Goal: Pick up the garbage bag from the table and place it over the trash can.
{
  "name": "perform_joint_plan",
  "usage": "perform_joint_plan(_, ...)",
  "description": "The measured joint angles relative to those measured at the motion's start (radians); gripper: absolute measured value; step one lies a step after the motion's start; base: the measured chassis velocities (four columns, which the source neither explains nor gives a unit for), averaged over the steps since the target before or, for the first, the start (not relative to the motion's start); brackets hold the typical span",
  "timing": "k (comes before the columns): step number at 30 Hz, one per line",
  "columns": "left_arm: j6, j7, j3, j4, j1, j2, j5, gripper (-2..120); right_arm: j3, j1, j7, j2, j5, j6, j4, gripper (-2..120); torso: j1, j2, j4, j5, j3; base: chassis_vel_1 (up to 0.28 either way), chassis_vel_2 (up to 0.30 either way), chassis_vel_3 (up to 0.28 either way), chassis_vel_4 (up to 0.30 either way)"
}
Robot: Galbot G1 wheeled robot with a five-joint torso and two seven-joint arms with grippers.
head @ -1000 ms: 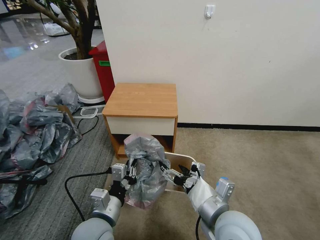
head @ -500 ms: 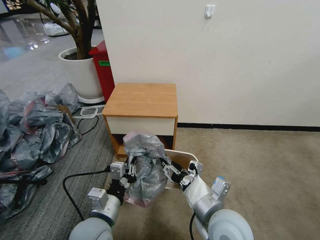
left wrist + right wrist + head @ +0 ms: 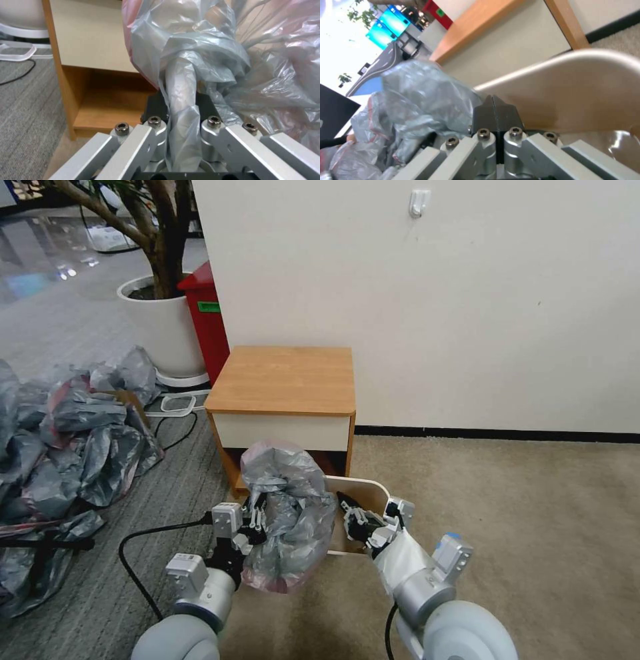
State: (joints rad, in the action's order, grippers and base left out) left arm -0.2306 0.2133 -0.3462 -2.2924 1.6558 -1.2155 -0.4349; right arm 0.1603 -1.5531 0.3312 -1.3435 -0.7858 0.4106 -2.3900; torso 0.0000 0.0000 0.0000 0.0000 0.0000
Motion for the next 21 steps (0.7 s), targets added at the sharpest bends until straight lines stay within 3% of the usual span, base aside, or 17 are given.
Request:
perform_joint_plan(10,0.002,0.004,-0.006,-0.009,0.009,0.004,0.008,9,0.009,-0.005,-0.02,0.014,0.003,0.051,-0.045,0,0.0,0.0,0.0,0.0,0.0,0.0,0.0,0.0,0.0)
perform_joint_plan(21,0.059,-0.048,-0.019,-0.016,0.009,0.018,0.086,9,-0.025,0.022,0.02,0.001,0.026,0.11,0.0,39,0.0,0.0,0.0,-0.0001,0.0,0.0,0.0,0.0,0.0)
